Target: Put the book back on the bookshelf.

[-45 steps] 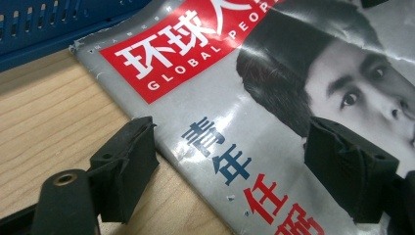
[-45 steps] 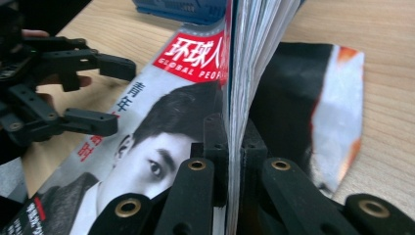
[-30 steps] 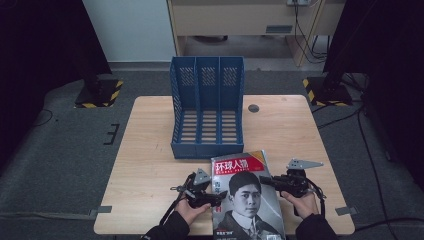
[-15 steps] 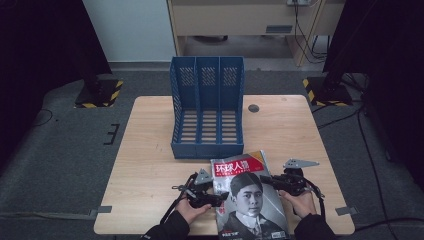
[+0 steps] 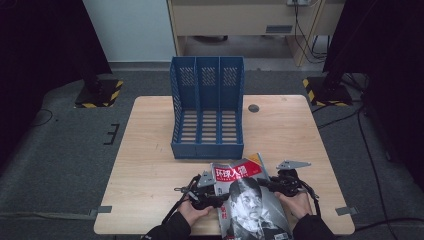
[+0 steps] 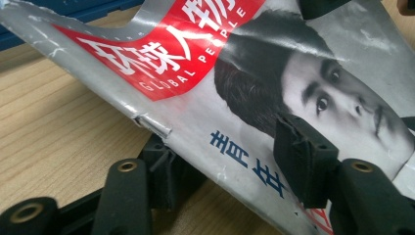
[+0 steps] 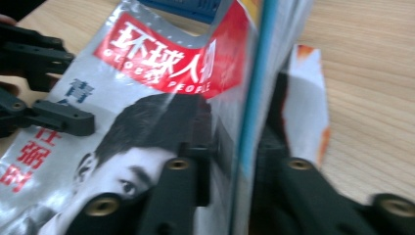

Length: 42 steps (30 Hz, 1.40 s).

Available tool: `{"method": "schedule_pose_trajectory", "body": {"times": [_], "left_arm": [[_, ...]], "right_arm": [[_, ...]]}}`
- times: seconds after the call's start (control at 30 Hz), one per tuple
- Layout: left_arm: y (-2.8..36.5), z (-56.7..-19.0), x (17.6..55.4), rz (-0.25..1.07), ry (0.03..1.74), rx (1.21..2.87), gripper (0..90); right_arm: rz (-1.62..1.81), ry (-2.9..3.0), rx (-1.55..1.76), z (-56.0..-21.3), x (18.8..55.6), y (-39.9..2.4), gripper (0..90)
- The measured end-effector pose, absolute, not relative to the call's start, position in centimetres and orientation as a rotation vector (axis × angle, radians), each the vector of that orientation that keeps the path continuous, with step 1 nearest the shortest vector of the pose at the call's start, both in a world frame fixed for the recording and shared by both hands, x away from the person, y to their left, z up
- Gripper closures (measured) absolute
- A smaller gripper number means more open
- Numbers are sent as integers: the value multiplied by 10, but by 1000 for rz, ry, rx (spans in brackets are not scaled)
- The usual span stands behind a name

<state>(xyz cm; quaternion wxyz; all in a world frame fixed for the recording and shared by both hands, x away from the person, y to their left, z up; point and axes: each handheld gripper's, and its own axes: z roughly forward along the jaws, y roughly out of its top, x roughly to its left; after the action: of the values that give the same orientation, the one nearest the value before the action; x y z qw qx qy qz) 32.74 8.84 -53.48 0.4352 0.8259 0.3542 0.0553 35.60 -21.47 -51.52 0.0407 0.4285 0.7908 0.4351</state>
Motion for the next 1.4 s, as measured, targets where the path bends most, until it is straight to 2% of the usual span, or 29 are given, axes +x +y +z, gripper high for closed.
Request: {"method": "schedule_pose_trajectory", "body": {"times": [0.23, 0.43, 0.73, 1.07, 1.2, 1.4], "left_arm": [[90, -535, 328, 129, 904, 2040, 532], [91, -535, 328, 120, 913, 2033, 545], [95, -533, 331, 66, 925, 2002, 585], [88, -533, 339, -3, 942, 2024, 576], [89, -533, 342, -23, 953, 2027, 595], [90, -526, 345, -64, 955, 1991, 672]], "right_arm": [[1179, 2358, 1346, -515, 356, -221, 420], [1139, 2342, 1378, -516, 355, -223, 364], [1083, 2403, 1383, -523, 356, -217, 401], [1099, 2383, 1381, -524, 358, -215, 461], [1125, 2379, 1374, -524, 359, -216, 479], [1145, 2374, 1387, -523, 359, -216, 490]]}}
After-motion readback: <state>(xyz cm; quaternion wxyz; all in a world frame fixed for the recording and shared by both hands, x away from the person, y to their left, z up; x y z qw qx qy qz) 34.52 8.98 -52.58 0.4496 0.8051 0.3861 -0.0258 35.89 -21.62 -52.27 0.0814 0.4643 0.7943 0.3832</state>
